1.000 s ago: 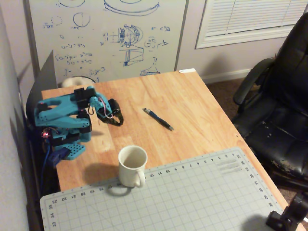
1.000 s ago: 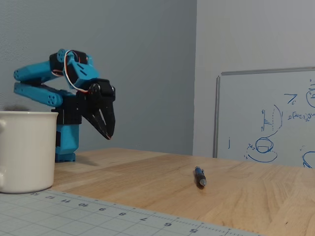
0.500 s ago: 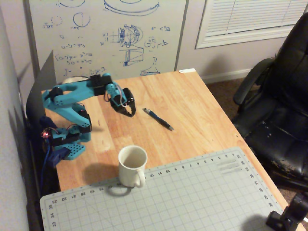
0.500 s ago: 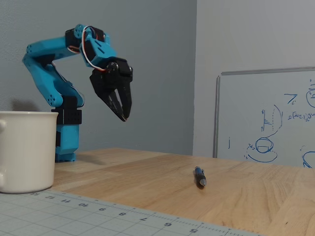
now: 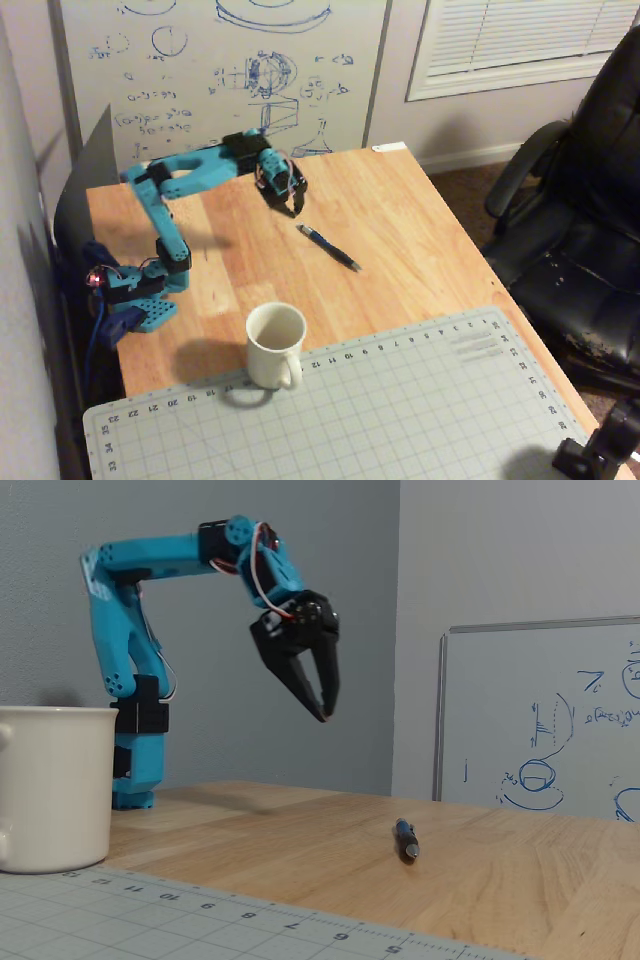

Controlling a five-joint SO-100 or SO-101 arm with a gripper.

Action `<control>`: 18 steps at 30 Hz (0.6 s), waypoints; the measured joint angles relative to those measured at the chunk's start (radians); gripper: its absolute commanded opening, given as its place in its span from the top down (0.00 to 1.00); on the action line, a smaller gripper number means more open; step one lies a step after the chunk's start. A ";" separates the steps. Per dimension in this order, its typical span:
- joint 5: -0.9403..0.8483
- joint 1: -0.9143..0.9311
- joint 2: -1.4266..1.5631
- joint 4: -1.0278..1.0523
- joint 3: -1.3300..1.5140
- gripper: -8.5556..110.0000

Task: Touch the pen.

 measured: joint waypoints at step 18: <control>0.000 -0.104 -0.531 0.000 -0.474 0.92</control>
